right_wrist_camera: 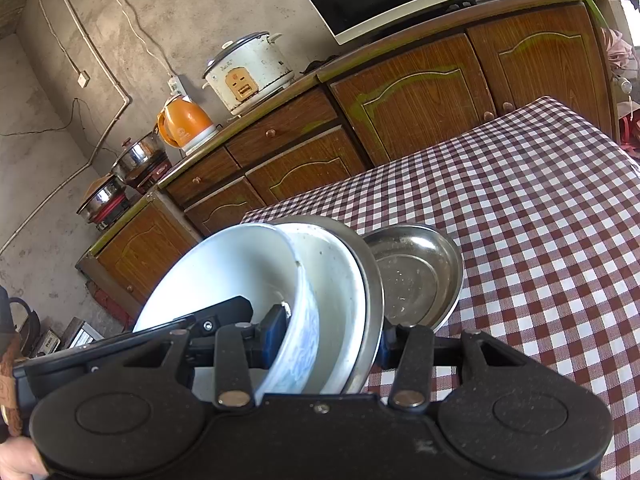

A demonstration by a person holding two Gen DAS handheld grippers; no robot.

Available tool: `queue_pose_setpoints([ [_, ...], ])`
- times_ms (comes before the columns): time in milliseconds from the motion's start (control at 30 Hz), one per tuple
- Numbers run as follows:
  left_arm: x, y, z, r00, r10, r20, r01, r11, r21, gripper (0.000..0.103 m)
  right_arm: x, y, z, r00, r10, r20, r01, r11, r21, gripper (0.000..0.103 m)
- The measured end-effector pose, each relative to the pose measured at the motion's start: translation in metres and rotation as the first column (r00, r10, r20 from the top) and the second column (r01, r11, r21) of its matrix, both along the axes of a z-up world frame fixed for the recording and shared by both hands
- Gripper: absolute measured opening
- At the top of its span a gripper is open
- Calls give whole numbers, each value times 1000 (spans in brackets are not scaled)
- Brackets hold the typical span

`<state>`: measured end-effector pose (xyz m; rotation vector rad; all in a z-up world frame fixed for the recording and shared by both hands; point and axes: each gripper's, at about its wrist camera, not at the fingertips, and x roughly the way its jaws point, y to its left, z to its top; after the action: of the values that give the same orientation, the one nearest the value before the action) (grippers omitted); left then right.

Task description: Organize plates and bowls

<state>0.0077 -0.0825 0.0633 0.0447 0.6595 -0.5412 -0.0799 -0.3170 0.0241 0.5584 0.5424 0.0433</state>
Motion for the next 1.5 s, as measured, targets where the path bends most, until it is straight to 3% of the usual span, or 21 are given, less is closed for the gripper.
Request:
queue_pose_setpoints([
  [1500,30,-4,-15,999,3,-32,-3,1000,2,64,17,0,-10,1000,4,-24,-4,1000,11,54],
])
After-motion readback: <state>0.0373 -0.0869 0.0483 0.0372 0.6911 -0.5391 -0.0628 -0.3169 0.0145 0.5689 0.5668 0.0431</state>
